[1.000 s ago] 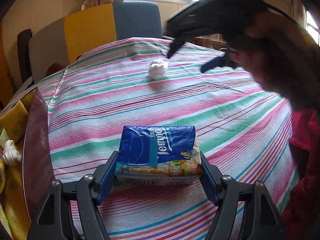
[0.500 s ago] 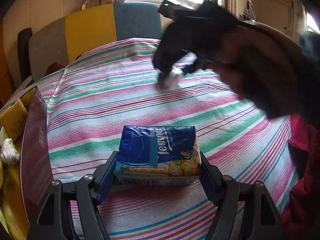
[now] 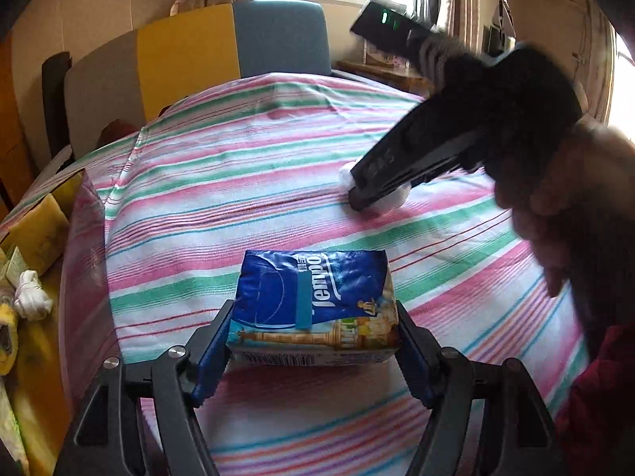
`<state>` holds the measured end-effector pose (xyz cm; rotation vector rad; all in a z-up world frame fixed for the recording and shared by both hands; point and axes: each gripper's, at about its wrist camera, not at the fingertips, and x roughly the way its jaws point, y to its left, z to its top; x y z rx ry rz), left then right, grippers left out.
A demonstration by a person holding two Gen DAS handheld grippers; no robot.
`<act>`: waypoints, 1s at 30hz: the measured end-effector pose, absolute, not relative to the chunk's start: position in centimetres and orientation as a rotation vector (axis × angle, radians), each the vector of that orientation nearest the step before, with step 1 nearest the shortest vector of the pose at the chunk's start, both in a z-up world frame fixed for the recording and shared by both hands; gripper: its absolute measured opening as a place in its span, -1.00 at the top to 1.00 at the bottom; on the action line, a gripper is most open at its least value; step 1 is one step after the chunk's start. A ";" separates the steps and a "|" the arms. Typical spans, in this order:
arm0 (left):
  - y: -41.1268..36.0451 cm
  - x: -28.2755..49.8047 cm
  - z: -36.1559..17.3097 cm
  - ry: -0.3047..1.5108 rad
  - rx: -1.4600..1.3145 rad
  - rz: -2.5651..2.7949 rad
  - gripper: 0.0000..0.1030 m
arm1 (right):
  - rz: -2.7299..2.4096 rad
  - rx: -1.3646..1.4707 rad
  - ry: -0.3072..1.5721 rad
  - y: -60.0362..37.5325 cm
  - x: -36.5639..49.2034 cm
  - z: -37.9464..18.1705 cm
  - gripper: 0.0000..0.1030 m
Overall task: Organize objects
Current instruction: 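Hold the tissue pack with the left tool while the right tool grasps the plastic bag bundle, then carry the tissue pack into the tray and release it with the left tool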
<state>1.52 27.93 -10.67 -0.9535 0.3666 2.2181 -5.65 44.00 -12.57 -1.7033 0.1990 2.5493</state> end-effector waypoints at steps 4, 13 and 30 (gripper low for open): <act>27.0 2.8 -8.0 0.370 -0.875 2.240 -0.44 | 2.556 -1.699 0.172 43.6 -5.9 -12.7 0.40; 23.8 2.9 -3.9 0.317 -0.894 2.318 -0.44 | 2.582 -1.678 0.054 42.7 -5.8 -12.8 0.40; 16.4 0.0 -2.4 0.181 -1.014 2.477 -0.44 | 2.595 -1.656 -0.008 42.5 -5.5 -12.7 0.40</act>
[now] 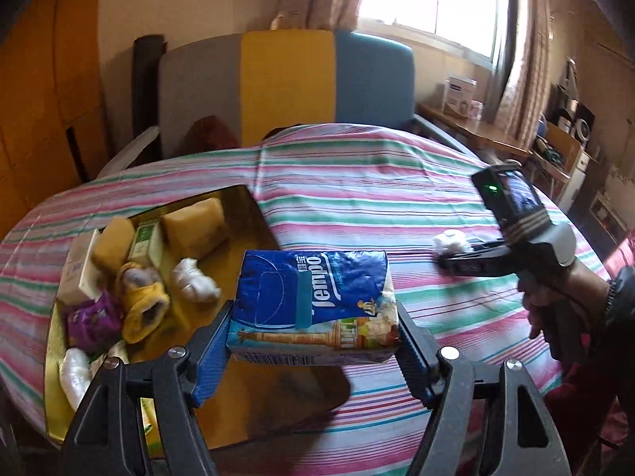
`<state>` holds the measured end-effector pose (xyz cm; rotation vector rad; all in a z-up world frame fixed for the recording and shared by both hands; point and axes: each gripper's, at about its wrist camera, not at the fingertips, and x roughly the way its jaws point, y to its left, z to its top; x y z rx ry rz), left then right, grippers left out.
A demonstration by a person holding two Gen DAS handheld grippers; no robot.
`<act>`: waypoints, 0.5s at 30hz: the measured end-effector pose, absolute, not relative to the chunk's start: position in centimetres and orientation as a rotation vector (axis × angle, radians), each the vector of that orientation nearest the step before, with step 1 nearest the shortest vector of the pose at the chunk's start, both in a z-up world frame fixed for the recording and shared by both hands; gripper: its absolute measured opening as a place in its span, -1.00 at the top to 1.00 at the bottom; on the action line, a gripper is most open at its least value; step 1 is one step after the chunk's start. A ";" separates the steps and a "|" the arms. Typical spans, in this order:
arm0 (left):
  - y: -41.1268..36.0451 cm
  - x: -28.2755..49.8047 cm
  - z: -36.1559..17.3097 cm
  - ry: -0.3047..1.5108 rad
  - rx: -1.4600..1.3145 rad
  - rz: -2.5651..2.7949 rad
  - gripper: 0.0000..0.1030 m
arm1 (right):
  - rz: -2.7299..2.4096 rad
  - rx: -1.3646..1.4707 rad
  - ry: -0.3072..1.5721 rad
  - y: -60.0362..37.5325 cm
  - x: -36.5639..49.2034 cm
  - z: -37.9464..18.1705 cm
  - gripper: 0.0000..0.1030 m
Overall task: Organize objects
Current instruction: 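Carry the tissue pack into the tray and release it with the left tool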
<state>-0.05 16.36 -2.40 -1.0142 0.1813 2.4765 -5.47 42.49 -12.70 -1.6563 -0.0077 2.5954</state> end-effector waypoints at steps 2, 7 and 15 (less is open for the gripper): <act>15.7 -0.4 -2.6 0.168 -1.029 2.487 -0.44 | 2.597 -1.653 -0.015 42.4 -5.4 -12.7 0.40; 13.7 -1.4 -3.1 0.133 -1.077 2.499 -0.44 | 2.599 -1.648 -0.030 42.3 -5.4 -12.8 0.40; 4.0 -3.4 -2.5 -0.120 -1.171 2.575 -0.44 | 2.601 -1.649 -0.043 42.2 -5.4 -12.7 0.40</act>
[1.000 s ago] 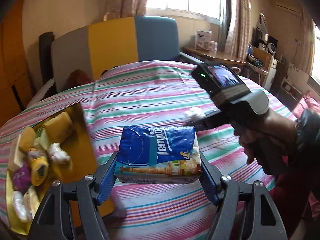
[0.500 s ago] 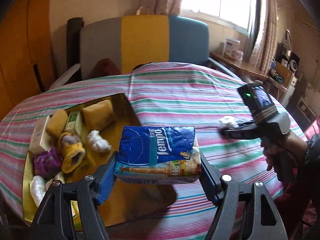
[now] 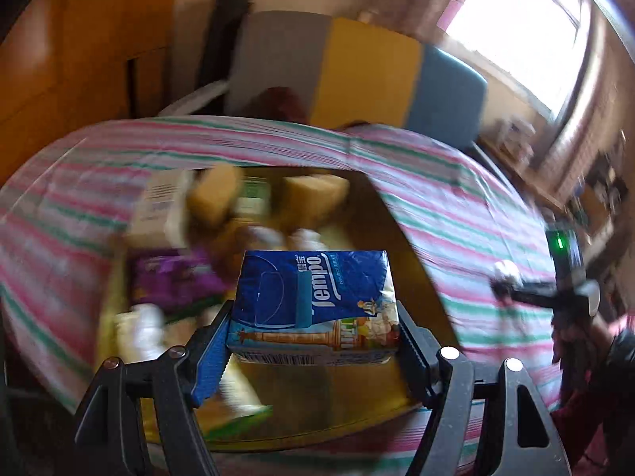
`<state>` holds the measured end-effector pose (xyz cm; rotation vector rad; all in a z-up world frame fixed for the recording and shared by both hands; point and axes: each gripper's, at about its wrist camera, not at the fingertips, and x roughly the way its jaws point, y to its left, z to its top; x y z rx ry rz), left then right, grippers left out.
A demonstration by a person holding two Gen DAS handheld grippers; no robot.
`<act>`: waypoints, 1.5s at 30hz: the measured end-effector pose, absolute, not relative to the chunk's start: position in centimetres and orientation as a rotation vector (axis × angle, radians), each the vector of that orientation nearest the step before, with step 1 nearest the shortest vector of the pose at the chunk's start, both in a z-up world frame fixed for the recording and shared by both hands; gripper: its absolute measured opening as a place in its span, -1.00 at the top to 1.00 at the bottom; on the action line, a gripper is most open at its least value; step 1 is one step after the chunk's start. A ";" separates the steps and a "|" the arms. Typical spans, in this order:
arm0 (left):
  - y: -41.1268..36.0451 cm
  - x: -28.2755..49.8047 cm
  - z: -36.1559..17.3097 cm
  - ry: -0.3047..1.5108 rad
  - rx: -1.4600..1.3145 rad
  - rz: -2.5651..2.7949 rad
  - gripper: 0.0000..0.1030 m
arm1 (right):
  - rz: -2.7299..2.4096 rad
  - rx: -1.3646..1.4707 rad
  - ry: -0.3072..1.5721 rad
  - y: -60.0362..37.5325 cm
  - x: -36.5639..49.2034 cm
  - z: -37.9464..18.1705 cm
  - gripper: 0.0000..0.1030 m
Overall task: Organize objects
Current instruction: 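Carry the tissue pack into the tray and release it with the left tool, then carry the plastic bag bundle over the tray and release it with the right tool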
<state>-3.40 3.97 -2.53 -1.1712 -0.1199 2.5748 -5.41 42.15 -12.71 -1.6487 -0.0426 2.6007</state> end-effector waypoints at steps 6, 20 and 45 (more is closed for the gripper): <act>2.3 -3.1 -3.3 -0.049 -1.211 2.577 -0.44 | 2.597 -1.651 -0.061 42.0 -5.4 -12.7 0.40; 6.1 -6.7 -9.0 0.023 -1.459 2.460 -0.46 | 2.594 -1.653 -0.072 42.0 -5.4 -12.7 0.38; -0.7 -2.5 -1.5 0.047 -1.100 2.865 -0.56 | 3.118 -1.561 -0.214 23.7 -1.5 -3.6 0.40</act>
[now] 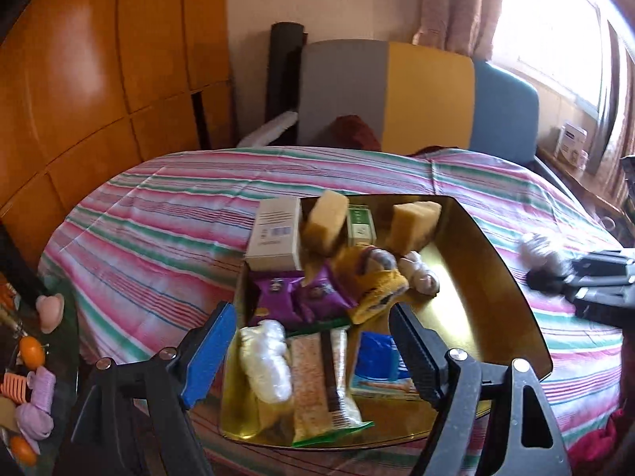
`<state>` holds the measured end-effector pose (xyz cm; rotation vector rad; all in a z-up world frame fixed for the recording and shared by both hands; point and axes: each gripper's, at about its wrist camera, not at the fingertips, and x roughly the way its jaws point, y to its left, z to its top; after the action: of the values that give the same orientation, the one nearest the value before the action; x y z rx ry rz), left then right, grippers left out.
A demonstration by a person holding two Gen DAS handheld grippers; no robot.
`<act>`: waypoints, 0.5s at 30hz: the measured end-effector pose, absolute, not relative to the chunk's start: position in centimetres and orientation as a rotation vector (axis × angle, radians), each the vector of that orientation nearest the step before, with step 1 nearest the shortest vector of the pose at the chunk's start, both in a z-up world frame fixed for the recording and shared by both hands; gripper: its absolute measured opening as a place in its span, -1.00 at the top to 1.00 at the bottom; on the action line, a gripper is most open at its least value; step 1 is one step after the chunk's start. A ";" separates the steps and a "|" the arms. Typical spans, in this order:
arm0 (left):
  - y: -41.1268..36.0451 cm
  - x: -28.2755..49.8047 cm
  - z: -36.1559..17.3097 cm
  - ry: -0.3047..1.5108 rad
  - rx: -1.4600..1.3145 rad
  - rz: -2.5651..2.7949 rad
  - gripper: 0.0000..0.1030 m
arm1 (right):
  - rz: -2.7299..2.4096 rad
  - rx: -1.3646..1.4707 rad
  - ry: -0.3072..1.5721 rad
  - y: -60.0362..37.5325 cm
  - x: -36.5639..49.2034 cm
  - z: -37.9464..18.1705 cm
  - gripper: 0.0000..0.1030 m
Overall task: Organize objects
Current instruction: 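Carry the plastic bag bundle over the tray and release it with the right tool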
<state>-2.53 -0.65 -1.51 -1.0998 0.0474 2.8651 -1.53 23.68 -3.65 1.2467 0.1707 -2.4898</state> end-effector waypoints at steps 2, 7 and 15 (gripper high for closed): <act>-1.3 -2.4 -1.4 0.012 -1.104 2.868 -0.57 | -2.422 1.228 0.215 20.5 -1.3 -3.8 0.40; -2.7 -2.5 -1.4 -0.034 -1.111 2.916 -0.56 | -2.332 1.334 0.402 15.3 -2.3 -7.0 0.38; -3.4 -2.8 -0.8 -0.078 -1.148 2.986 -0.56 | -2.348 1.371 0.488 14.7 -2.1 -9.0 -0.30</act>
<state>-2.82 -3.40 -0.79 -1.1483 -0.0785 2.9860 -2.12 14.68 -8.98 1.3705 0.4881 -2.3478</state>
